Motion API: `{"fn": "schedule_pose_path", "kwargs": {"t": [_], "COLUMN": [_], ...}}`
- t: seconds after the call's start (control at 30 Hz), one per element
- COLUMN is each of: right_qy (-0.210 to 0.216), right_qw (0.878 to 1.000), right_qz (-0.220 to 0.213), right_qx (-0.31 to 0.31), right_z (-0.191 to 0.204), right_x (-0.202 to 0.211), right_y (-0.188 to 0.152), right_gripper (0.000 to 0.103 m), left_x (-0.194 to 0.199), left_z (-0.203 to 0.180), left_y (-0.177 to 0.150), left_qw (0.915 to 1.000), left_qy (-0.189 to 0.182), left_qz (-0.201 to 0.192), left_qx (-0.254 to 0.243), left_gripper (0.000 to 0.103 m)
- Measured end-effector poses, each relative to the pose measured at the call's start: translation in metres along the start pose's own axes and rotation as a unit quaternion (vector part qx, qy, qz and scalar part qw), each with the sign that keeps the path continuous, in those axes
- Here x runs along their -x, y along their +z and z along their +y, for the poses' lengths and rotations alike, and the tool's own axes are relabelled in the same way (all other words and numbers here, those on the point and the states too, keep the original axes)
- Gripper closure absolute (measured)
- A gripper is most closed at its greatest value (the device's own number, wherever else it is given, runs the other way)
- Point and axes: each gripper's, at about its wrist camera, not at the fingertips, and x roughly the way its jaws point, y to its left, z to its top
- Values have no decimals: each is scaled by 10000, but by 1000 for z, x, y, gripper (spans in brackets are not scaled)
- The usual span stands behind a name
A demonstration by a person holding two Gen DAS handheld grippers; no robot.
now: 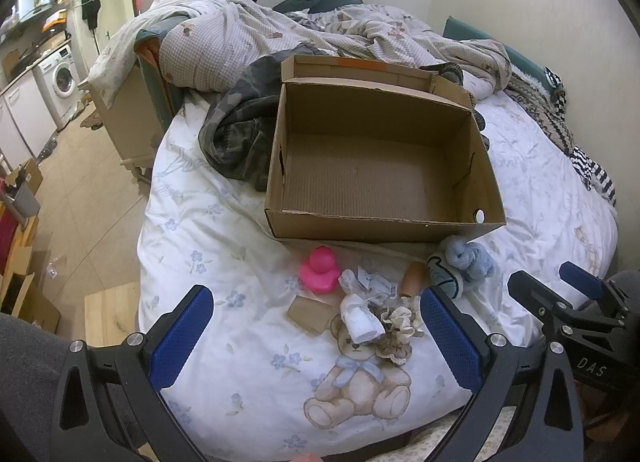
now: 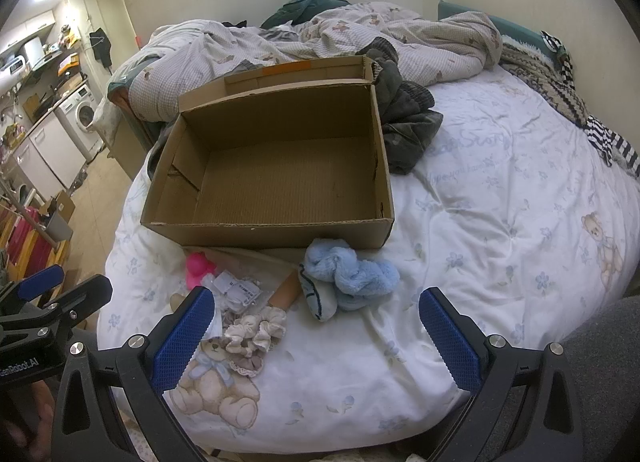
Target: Organize soft objects
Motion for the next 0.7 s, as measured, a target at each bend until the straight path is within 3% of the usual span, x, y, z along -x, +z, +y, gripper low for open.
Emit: {"fn": "schedule_pose_path", "kwargs": {"t": [0.7], "right_qy": [-7], "right_qw": [10000], "right_qz": [-6], "right_qx": [0], "right_z": [0], "right_x": [0], "right_y": [0], "right_gripper": [0], "left_x": [-1], "left_z": [1], "left_y": [-3], "left_qw": [10000], "left_qy": [0], "left_qz": [20], "left_qx": [2], "left_gripper": [0]}}
